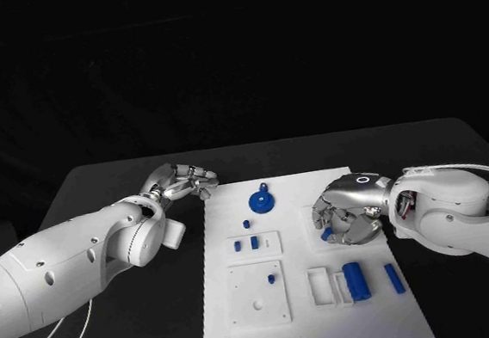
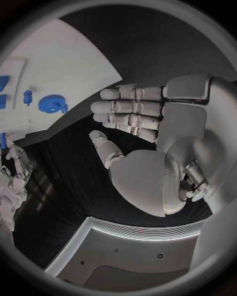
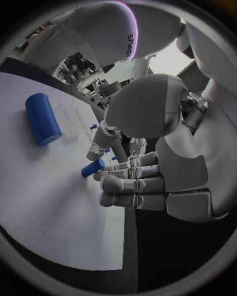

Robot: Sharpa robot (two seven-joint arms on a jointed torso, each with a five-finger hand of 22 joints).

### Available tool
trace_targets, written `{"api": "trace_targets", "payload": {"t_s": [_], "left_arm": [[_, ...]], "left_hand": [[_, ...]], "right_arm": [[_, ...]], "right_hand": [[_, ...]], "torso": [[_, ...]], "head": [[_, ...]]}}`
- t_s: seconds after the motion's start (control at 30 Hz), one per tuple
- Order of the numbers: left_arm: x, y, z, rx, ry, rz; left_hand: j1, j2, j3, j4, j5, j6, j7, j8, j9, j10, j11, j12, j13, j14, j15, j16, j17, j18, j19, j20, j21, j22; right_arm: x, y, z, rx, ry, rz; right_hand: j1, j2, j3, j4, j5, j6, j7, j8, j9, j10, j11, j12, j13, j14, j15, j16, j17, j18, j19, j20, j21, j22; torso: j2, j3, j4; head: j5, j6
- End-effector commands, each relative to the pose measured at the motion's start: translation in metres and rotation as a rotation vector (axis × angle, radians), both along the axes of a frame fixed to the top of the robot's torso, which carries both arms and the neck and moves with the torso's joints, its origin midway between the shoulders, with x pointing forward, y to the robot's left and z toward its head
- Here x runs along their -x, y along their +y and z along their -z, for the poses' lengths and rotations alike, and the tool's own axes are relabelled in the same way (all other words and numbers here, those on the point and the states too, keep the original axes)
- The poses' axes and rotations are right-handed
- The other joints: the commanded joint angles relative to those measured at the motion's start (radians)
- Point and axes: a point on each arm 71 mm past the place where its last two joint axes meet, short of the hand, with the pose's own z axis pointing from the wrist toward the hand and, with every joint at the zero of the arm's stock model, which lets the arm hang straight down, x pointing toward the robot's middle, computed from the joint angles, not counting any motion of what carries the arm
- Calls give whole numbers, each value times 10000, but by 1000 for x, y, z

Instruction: Assemble the parts on the task board

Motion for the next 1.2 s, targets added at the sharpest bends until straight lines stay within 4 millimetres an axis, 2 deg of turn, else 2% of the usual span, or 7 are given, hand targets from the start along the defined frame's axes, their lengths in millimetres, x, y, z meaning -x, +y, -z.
{"api": "trace_targets", "payload": {"t_s": [0.03,0.27,0.9,1.2], "left_arm": [[0,-2,-1,60,-47,157],[0,-1,-1,55,-38,149],[0,-2,-1,54,-39,154],[0,-2,-1,53,-46,152]], "left_hand": [[-34,87,-5,-31,-3,-64,-26,35,-9,-56,7,-28,15,84,-10,-43,10,-157,-33,-99,-52,17],[-41,95,-6,-24,-2,-65,-25,37,-11,-56,7,-28,16,86,-10,-48,17,-157,-30,-99,-54,20],[-45,108,-3,-18,3,-72,-25,39,-15,-58,7,-29,17,87,-11,-60,31,-156,-27,-101,-61,25],[-55,118,-4,-9,5,-74,-24,41,-17,-58,7,-28,18,89,-11,-67,40,-157,-25,-100,-65,28]], "right_arm": [[1,1,2,346,-161,-162],[1,4,2,421,-293,-236],[3,11,-2,-8,-992,-410],[0,13,-25,-385,-1453,-444]], "right_hand": [[87,111,182,46,-14,114,-33,64,25,120,-24,81,44,5,-117,71,-7,214,65,0,76,198],[246,296,638,79,-14,282,-108,156,70,290,-94,138,118,27,-186,132,5,214,91,-34,151,200],[364,366,1149,21,-15,544,-214,308,168,604,-235,243,296,203,-327,348,92,214,314,-149,409,199],[385,341,1176,25,-16,580,-232,332,190,647,-254,256,326,235,-346,380,110,214,354,-180,449,196]], "torso": [[0,-3,-1],[-1,-1,-2],[-4,7,1],[-5,1,4]], "head": [[10,-28],[19,-61],[61,-117],[94,-138]]}}
